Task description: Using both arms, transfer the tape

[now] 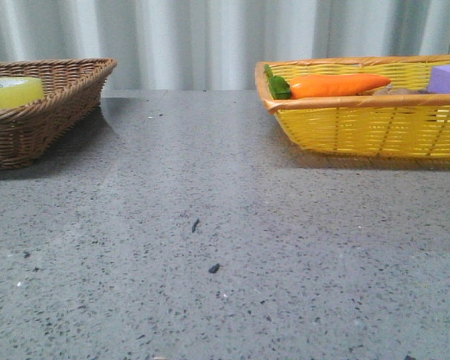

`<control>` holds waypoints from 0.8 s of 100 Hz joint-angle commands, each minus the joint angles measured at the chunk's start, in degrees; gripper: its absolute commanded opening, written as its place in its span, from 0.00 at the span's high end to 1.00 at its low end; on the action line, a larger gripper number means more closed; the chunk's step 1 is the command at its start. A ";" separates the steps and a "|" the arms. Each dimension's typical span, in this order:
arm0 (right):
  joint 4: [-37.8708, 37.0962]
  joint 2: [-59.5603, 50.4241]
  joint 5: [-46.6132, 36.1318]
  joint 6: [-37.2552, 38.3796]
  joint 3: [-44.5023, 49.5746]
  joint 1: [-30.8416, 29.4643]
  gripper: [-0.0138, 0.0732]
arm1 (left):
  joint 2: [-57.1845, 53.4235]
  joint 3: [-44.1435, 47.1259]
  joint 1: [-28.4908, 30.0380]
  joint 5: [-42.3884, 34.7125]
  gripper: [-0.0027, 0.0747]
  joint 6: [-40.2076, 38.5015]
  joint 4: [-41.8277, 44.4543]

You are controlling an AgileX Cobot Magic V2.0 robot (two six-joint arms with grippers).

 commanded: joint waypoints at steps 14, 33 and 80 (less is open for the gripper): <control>-1.31 1.23 -4.19 -0.28 -0.98 -0.37 0.89 | -1.71 0.44 -0.35 -2.72 0.99 -0.52 -0.18; -11.30 1.13 -2.56 -0.28 2.69 -2.49 0.89 | -1.71 0.44 -0.35 -2.72 0.99 -0.52 -0.18; 1.79 0.14 -31.77 0.38 35.62 -33.07 0.89 | -1.71 0.44 -0.35 -2.72 0.99 -0.52 -0.18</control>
